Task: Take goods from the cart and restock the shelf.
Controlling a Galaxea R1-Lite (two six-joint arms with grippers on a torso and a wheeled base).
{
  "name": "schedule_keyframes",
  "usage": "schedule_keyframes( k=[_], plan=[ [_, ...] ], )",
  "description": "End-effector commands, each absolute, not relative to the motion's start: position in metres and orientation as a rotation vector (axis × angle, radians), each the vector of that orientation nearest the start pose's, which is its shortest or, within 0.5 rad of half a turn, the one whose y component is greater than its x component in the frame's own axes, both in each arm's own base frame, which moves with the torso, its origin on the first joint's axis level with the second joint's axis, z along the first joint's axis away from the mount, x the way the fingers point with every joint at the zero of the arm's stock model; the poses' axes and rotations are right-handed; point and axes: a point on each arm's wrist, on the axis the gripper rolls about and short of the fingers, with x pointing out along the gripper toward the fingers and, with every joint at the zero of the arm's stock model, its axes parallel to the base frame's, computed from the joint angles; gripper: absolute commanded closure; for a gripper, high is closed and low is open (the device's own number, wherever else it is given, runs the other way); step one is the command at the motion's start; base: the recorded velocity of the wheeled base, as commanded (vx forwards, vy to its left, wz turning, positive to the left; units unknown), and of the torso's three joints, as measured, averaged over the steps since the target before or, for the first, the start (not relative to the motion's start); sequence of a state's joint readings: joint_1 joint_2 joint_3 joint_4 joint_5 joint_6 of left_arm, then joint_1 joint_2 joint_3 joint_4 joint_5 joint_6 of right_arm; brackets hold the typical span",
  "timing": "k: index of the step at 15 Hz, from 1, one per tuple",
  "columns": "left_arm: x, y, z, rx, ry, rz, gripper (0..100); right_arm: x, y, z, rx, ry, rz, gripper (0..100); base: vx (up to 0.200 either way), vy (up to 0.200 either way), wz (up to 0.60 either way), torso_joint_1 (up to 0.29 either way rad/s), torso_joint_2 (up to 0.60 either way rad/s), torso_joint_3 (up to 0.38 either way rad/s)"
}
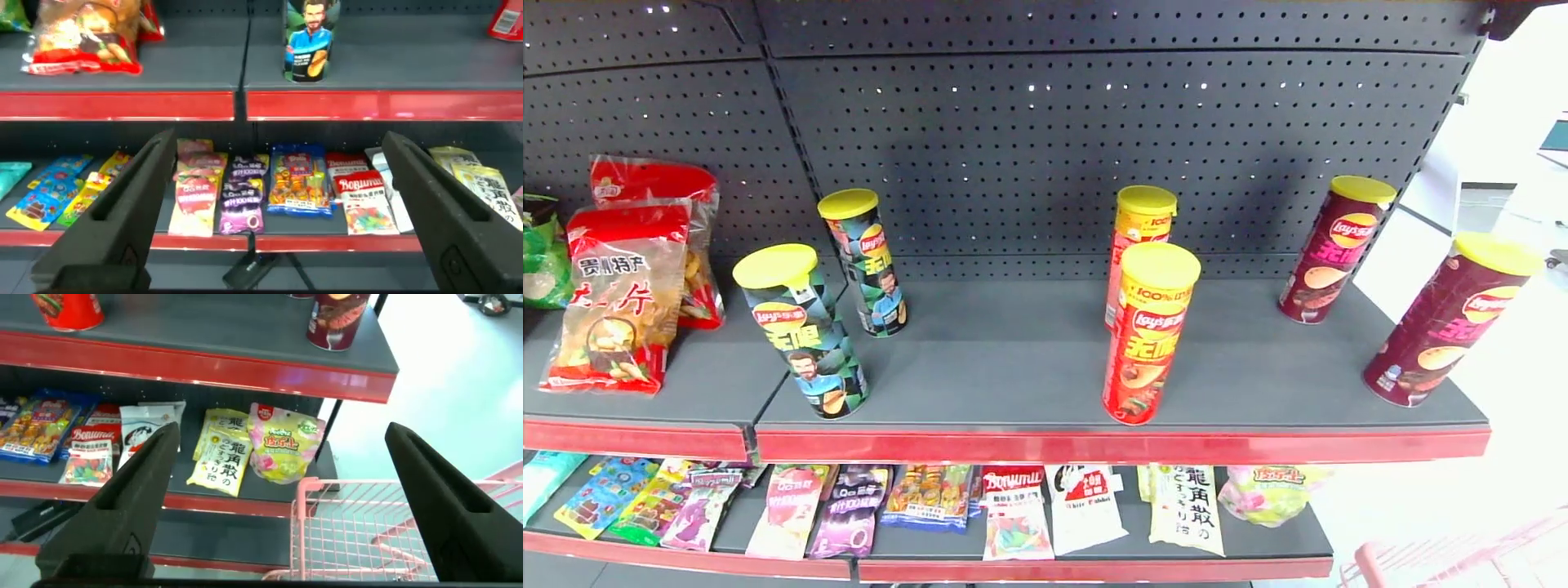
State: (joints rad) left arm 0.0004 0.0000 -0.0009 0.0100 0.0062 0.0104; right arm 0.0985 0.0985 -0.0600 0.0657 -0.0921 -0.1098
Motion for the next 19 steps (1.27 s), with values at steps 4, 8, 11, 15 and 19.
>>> schedule_keyframes(
  k=[4,8,11,15,19],
  plan=[
    [-0.0227,0.0001,0.0746,0.011,0.011,0.008,0,-0.0189,-0.004,0.0875,-0.12,0.103,0.013,0,0.2,0.0,0.0,-0.004,0.0,0.006],
    [-0.0228,0.0001,0.075,0.011,0.009,0.008,0,-0.0188,-0.004,0.0875,-0.12,0.105,0.013,0,0.05,0.0,0.0,0.003,0.0,0.001],
    [-0.0227,0.0001,0.0746,0.008,0.011,0.008,0,-0.0189,-0.004,0.0875,-0.12,0.103,0.013,0,0.0,0.0,0.0,0.0,0.0,0.0],
    [-0.0228,0.0001,0.0748,0.005,0.011,0.008,0,-0.0187,-0.004,0.0872,-0.105,0.1,0.009,0,0.0,0.0,0.0,0.0,0.0,0.0],
    [-0.0228,0.0001,0.0748,0.005,0.011,0.008,0,-0.0187,-0.0042,0.0872,-0.101,0.101,0.001,0,0.0,0.0,0.0,0.0,0.0,0.0]
  ],
)
